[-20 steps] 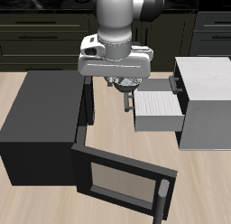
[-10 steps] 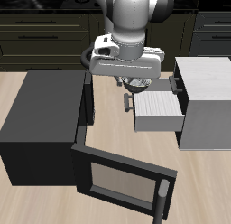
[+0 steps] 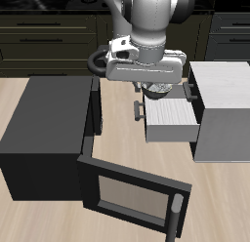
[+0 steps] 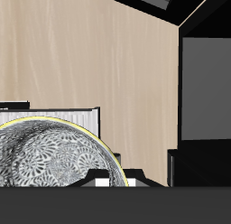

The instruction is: Close the top drawer of the white cabinet and place the bowl in the middle drawer

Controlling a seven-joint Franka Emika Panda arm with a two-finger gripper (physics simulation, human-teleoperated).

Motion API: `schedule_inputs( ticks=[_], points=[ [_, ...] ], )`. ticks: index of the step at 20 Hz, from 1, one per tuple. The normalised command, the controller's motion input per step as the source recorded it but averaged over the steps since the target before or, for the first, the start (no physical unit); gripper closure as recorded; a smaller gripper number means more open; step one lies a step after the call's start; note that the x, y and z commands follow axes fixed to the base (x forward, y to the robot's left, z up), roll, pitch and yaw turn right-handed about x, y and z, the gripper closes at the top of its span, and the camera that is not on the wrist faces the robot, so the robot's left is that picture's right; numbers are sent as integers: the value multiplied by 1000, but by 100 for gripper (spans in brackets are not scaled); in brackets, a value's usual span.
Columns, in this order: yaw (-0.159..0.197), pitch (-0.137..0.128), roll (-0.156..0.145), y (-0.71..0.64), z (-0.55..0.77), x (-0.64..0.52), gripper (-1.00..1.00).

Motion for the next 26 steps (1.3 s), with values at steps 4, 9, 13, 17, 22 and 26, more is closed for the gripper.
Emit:
schedule_inputs(
  ticks=[4,9,13,17,22,26],
  points=[
    [24,-6,1,134,-32,-37,100],
    [-3,0,8,74,-29,7,100],
    [11,-10,5,212,-23,-36,100],
    [8,0,13,168,-53,30,100],
    [-4,15,25,200,-127,37,100],
    [17,20,29,151,-164,51,100]
  ],
)
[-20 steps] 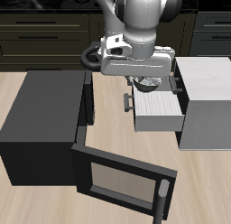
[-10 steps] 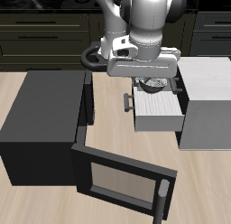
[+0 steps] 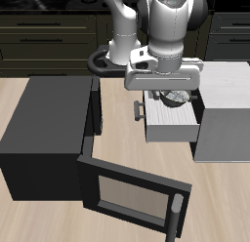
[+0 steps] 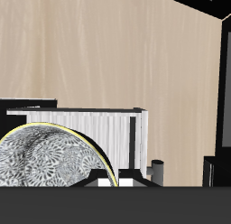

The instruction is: Close the top drawer of the white cabinet and place the bowl in the middle drawer

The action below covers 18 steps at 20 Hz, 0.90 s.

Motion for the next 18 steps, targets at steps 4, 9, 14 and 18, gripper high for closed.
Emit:
schedule_inputs(
  ticks=[4,9,14,18],
  points=[
    [-4,34,12,50,-194,64,100],
    [11,17,7,-8,-149,34,100],
    [4,32,8,22,-180,50,100],
    [-9,39,22,71,-180,15,100]
  ],
)
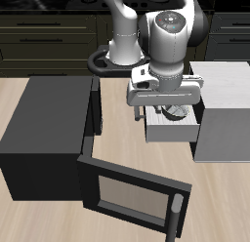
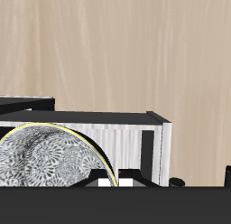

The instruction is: Close the top drawer of the white cabinet and place the bowl in the middle drawer

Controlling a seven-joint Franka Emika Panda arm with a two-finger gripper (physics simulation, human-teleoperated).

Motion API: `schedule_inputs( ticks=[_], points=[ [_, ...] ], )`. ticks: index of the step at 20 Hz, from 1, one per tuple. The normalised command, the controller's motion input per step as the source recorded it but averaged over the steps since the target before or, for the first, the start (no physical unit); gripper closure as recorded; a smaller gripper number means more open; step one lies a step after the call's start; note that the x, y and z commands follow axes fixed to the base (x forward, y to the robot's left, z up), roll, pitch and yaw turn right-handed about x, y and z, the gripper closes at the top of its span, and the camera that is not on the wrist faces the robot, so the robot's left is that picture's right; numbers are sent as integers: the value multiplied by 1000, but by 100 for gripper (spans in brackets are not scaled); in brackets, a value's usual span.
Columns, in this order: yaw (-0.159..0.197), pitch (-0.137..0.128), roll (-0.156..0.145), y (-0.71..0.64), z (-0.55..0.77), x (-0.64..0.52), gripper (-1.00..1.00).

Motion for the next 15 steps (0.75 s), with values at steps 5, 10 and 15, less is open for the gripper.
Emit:
schedule_inputs(
  ticks=[5,10,15],
  points=[
    [28,34,41,203,-208,0,100],
    [47,-6,-2,54,-15,-30,-100],
    [1,22,13,10,15,-9,-100]
  ],
)
